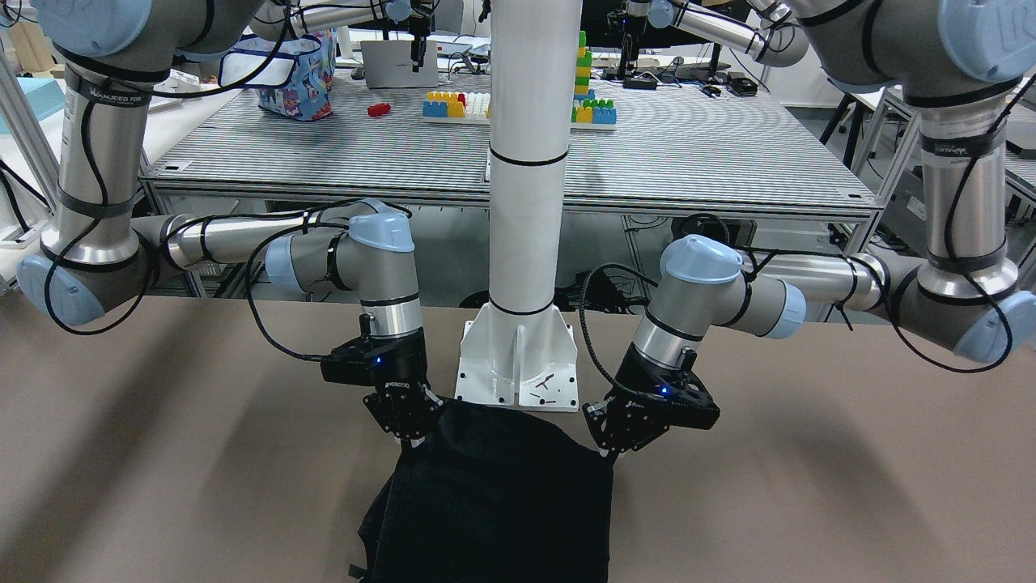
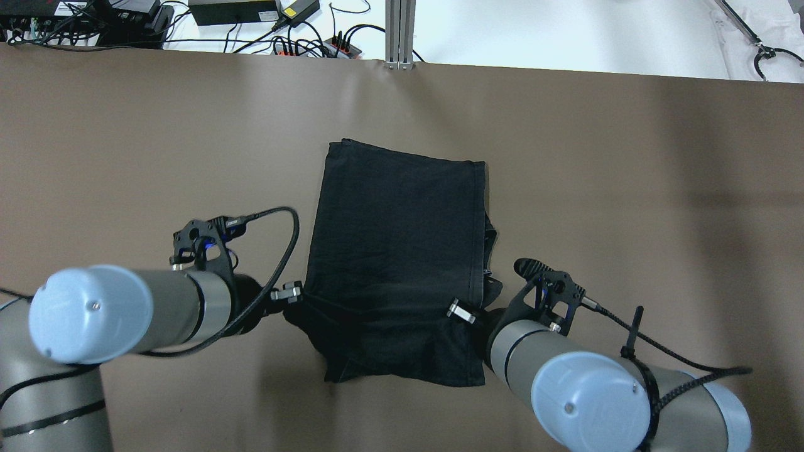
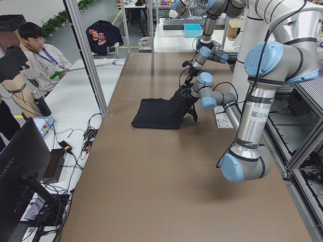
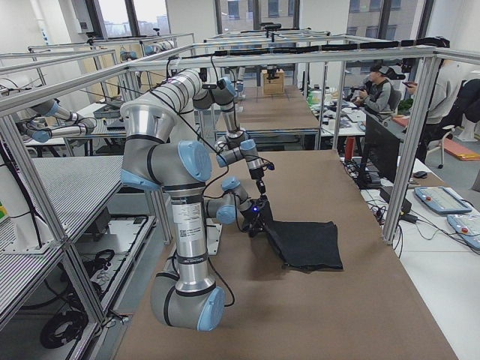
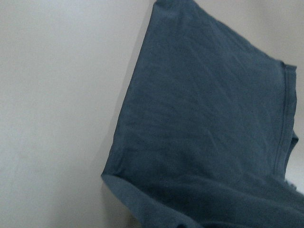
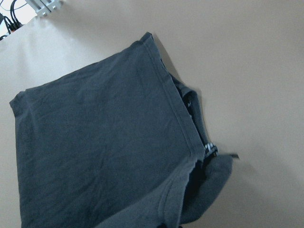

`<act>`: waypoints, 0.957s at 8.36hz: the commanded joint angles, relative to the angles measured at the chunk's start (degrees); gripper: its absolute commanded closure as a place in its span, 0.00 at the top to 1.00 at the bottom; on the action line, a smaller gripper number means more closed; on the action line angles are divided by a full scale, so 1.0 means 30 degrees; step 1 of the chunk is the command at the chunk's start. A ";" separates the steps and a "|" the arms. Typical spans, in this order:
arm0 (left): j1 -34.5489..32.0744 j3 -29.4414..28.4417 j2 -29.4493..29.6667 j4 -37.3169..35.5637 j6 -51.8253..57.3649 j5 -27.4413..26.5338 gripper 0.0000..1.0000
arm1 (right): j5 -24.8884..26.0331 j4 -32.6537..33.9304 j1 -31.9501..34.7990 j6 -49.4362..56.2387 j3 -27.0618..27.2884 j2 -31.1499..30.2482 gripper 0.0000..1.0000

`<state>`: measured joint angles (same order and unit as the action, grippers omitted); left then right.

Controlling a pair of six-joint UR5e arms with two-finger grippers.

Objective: Fold clothes
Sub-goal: 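Lift the near edge with both grippers and fold it toward the collar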

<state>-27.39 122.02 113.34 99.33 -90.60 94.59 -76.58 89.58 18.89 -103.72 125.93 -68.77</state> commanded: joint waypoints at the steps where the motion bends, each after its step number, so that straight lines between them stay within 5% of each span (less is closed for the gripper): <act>1: -0.3310 -0.4004 0.4161 -0.1761 0.1514 0.1716 0.00 | -0.0138 -0.0006 0.2979 0.1172 -0.3469 0.1824 0.00; 6: -0.5545 -1.1654 0.8678 -0.1703 0.2836 0.1899 0.00 | -0.0109 -0.2752 0.4599 0.1469 -0.9471 0.4429 0.00; 8: -0.5547 -1.3071 0.9124 -0.1556 0.3334 0.1868 0.00 | -0.0109 -0.4187 0.5096 0.1615 -1.2402 0.5779 0.00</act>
<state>-43.68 87.29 138.88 94.37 -81.70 100.38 -76.91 81.50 32.81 -99.21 97.24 -55.27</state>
